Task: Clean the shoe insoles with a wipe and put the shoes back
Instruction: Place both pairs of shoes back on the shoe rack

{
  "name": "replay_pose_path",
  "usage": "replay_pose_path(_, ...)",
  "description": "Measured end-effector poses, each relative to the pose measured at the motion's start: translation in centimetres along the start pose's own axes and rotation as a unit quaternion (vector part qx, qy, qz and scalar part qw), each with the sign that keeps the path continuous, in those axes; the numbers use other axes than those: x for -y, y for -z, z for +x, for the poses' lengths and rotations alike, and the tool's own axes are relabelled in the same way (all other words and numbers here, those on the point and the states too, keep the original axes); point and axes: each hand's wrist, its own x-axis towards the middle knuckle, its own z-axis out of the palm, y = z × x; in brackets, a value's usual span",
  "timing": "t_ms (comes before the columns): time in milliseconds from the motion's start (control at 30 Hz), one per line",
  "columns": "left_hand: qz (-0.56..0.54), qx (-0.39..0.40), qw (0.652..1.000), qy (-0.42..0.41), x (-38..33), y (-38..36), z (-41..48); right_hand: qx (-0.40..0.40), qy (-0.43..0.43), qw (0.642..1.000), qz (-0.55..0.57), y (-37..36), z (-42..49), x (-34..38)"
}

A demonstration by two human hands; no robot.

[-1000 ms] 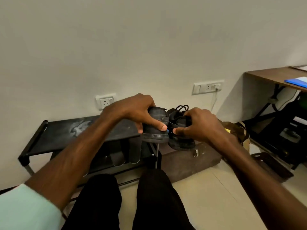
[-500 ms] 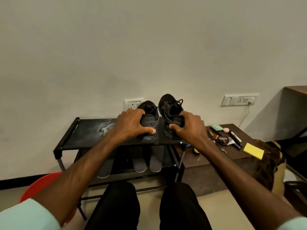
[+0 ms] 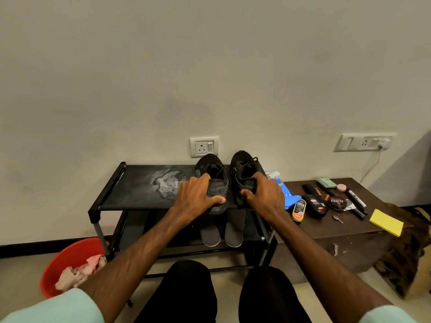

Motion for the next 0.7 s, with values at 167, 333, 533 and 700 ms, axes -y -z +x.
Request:
replay_pose_path(167,-0.005,-0.016,1.000,0.001,-0.3,-0.6,0.0,-0.006,-0.002,1.000,-0.003,-0.2,0.2,-0.3)
replay_pose_path(333,0.007,0.013,1.000,0.021,-0.9,-0.1,0.2,0.015,-0.016,1.000,-0.015,-0.3,0.2,-0.2)
replay_pose_path(533,0.010,0.025,0.999,0.035,-1.6,0.7,-0.5,0.010,-0.015,1.000,0.014,-0.3,-1.1,0.6)
replay_pose_path(700,-0.022,-0.013,1.000,0.009,-1.0,1.6,-2.5,-0.092,0.070,0.992,0.054,0.2,-4.1,3.9)
